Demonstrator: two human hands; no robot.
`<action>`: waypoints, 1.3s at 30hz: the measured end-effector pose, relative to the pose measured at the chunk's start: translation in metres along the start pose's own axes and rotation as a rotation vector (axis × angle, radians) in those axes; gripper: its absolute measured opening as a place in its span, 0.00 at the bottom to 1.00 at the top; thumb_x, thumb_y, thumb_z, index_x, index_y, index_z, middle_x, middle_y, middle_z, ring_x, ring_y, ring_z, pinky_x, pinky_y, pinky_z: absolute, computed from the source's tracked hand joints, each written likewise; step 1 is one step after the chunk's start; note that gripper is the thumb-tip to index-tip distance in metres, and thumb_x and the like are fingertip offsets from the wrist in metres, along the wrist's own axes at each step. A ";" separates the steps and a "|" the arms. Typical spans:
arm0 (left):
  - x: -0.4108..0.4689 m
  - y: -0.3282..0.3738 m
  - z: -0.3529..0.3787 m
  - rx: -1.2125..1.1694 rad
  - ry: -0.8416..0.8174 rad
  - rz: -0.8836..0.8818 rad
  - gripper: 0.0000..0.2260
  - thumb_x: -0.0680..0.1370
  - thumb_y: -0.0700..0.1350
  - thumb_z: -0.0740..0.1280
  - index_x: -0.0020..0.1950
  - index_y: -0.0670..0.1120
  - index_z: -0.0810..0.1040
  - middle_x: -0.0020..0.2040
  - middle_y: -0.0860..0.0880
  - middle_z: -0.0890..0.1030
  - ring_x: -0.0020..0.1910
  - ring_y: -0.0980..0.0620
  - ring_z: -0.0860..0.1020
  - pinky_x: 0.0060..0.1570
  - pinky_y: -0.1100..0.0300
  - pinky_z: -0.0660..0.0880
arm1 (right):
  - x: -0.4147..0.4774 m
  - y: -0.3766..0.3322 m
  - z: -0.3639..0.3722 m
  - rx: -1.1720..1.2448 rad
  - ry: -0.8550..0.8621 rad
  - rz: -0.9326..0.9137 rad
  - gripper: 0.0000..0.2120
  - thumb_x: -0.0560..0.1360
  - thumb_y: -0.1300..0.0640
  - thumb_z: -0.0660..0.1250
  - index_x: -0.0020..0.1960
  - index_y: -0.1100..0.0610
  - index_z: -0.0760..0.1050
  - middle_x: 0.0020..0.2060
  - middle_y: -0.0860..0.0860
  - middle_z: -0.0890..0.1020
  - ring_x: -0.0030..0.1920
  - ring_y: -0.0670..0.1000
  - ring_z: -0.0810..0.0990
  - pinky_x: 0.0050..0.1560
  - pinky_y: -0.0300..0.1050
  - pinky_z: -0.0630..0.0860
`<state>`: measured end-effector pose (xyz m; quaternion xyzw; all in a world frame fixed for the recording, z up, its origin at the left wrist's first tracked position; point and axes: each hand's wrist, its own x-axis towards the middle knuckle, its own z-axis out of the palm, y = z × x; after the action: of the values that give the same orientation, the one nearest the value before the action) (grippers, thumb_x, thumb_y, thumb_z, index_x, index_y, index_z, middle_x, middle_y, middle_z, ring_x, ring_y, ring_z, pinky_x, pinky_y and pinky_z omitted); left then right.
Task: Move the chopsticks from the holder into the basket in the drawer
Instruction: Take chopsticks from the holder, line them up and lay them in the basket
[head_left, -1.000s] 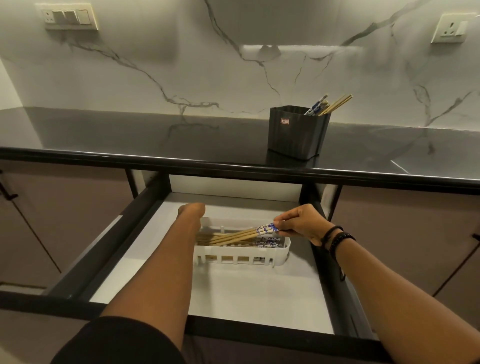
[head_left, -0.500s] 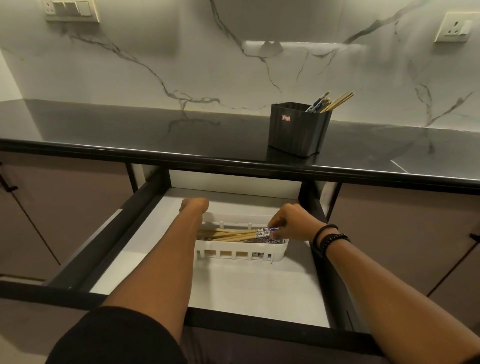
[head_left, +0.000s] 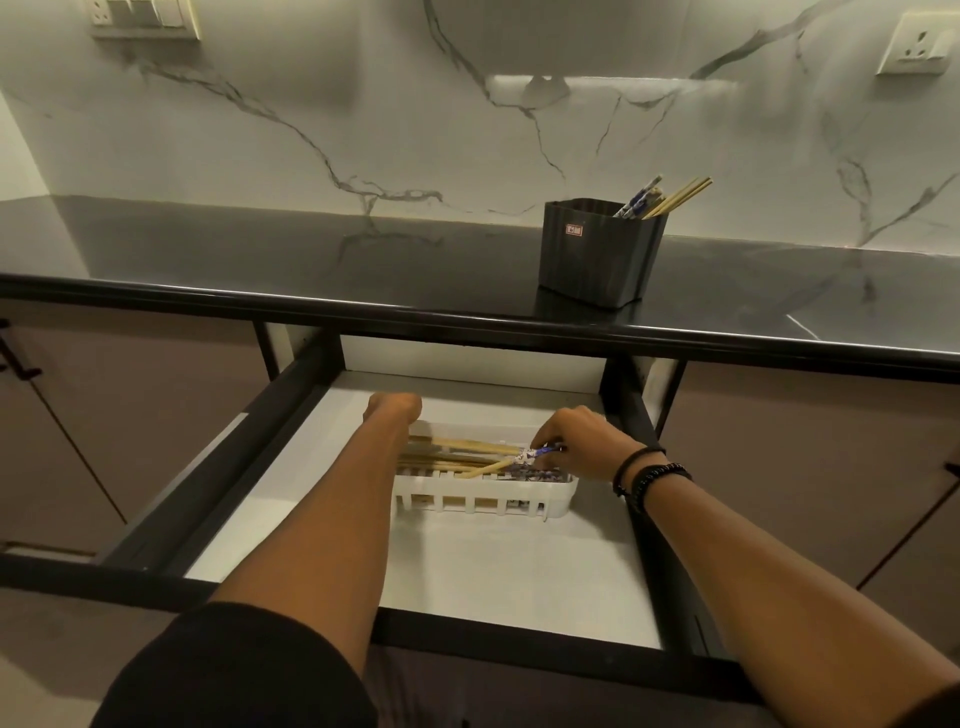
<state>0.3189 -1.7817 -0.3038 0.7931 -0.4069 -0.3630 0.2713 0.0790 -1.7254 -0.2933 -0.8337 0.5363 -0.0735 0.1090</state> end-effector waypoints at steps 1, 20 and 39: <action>0.000 0.000 0.000 0.002 -0.001 0.009 0.10 0.81 0.44 0.60 0.58 0.38 0.69 0.39 0.43 0.69 0.35 0.51 0.68 0.40 0.61 0.70 | 0.001 -0.001 0.002 -0.001 -0.002 -0.006 0.13 0.77 0.56 0.68 0.59 0.60 0.80 0.55 0.56 0.83 0.53 0.53 0.81 0.56 0.43 0.78; -0.042 0.023 0.018 0.286 0.452 0.568 0.16 0.81 0.52 0.59 0.66 0.46 0.70 0.65 0.44 0.73 0.64 0.44 0.69 0.62 0.47 0.66 | 0.003 0.002 -0.003 0.100 0.202 0.011 0.16 0.77 0.53 0.68 0.62 0.59 0.78 0.54 0.55 0.84 0.51 0.50 0.81 0.54 0.39 0.76; -0.039 0.111 0.021 0.656 0.338 0.935 0.13 0.81 0.52 0.59 0.56 0.46 0.78 0.54 0.45 0.80 0.54 0.44 0.78 0.49 0.52 0.72 | 0.032 0.038 -0.149 0.601 0.989 0.310 0.26 0.73 0.50 0.73 0.67 0.58 0.72 0.54 0.54 0.83 0.48 0.51 0.83 0.60 0.55 0.78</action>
<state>0.2367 -1.8100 -0.2219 0.6191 -0.7550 0.0707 0.2041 0.0232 -1.7850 -0.1595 -0.5453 0.5944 -0.5847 0.0869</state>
